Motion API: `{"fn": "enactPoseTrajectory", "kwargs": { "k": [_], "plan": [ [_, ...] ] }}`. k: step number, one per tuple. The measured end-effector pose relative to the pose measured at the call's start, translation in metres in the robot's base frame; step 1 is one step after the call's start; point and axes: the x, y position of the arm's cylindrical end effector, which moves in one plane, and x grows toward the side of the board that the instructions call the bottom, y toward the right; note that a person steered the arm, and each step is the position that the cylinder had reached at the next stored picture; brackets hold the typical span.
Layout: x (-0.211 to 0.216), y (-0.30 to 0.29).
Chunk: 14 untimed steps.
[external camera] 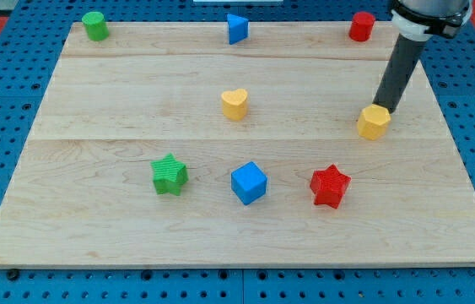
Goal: Slide the yellow hexagon to the diagonal top right of the blue cube
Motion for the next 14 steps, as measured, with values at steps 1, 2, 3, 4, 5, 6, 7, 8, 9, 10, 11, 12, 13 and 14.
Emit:
{"fn": "enactPoseTrajectory", "kwargs": {
  "k": [1, 2, 3, 4, 5, 6, 7, 8, 9, 10, 11, 12, 13, 14],
  "plan": [
    [0.003, 0.026],
    [0.021, 0.072],
    [0.031, 0.045],
    [0.031, -0.006],
    [0.031, -0.041],
    [0.03, -0.047],
    [0.022, -0.07],
    [0.021, -0.1],
    [0.021, -0.107],
    [0.022, -0.096],
    [0.01, -0.104],
    [0.01, -0.118],
    [0.01, -0.123],
    [-0.006, -0.132]
  ]
}}
